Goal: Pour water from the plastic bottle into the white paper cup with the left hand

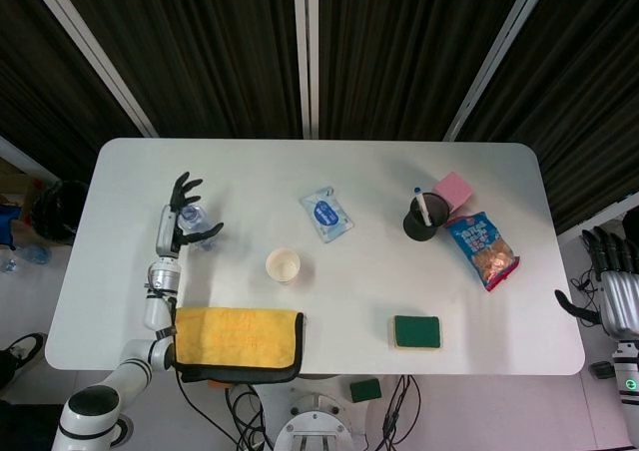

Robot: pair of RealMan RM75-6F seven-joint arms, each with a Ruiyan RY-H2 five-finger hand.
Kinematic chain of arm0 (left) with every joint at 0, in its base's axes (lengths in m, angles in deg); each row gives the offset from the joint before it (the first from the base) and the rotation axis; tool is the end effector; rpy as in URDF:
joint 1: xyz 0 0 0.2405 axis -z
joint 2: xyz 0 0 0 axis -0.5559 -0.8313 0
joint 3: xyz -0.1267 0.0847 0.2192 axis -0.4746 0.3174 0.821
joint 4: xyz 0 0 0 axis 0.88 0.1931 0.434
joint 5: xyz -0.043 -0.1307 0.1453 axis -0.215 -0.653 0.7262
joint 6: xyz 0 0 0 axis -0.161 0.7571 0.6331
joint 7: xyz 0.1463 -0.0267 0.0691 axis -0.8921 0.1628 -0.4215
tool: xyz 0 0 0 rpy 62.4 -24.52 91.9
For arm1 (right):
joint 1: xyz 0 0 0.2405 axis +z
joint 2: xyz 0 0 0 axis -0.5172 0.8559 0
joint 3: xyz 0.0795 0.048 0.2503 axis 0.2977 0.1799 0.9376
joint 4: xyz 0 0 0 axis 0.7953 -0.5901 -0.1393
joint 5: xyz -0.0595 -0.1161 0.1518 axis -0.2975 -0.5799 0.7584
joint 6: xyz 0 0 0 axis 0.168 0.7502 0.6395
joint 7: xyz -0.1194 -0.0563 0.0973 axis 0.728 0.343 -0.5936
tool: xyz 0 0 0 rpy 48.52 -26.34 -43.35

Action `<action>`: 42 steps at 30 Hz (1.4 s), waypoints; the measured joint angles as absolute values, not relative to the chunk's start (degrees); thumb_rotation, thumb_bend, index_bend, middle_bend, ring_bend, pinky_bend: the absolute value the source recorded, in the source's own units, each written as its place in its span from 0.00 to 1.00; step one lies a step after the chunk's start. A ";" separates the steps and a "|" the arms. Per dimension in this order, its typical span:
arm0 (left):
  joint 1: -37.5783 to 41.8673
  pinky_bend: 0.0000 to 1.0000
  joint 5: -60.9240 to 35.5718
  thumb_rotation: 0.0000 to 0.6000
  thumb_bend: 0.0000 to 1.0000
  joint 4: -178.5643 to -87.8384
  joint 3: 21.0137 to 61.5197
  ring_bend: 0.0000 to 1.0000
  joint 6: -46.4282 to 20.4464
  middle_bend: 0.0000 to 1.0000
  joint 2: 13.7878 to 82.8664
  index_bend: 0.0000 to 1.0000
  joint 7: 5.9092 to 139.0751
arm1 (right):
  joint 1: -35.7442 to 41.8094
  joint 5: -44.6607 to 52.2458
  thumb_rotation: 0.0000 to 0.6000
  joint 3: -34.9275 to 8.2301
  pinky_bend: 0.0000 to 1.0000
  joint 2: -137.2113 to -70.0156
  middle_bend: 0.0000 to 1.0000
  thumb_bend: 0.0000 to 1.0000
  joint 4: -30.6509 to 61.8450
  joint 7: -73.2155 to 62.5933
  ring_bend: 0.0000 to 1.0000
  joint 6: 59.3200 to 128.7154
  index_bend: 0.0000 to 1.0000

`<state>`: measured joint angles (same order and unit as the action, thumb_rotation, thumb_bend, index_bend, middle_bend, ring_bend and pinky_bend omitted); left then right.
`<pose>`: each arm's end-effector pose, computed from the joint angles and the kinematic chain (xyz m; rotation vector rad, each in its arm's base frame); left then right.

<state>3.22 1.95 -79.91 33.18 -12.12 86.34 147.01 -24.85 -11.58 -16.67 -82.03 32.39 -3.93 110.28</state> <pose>-0.2671 0.3935 -0.0452 -0.7950 -1.6978 -1.7775 -0.3363 -0.2229 0.1978 1.2954 -0.9109 0.8221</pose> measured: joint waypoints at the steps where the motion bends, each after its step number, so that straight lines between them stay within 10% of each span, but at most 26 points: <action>1: 3.11 0.21 1.96 1.00 0.00 -79.95 33.19 0.08 -12.02 0.16 86.24 0.03 147.02 | -24.86 -11.60 0.90 -16.68 0.00 -82.02 0.00 0.20 32.38 -3.95 0.00 110.28 0.00; 16: 0.22 0.21 1.20 1.00 0.00 -82.93 32.48 0.07 -8.32 0.14 84.04 0.02 147.15 | -25.23 -12.44 0.90 -16.74 0.00 -81.75 0.00 0.20 32.72 -4.44 0.00 111.36 0.00; 31: -11.81 0.17 1.79 1.00 0.00 -102.54 31.93 0.06 10.09 0.12 74.37 0.02 144.83 | -26.08 -14.41 0.90 -17.38 0.00 -81.47 0.00 0.20 32.89 -5.38 0.00 113.08 0.00; 42: -19.46 0.17 10.91 0.94 0.00 -121.34 43.60 0.05 12.73 0.12 55.04 0.06 115.06 | -26.61 -15.21 0.90 -18.19 0.00 -81.56 0.00 0.20 32.86 -4.86 0.00 113.40 0.00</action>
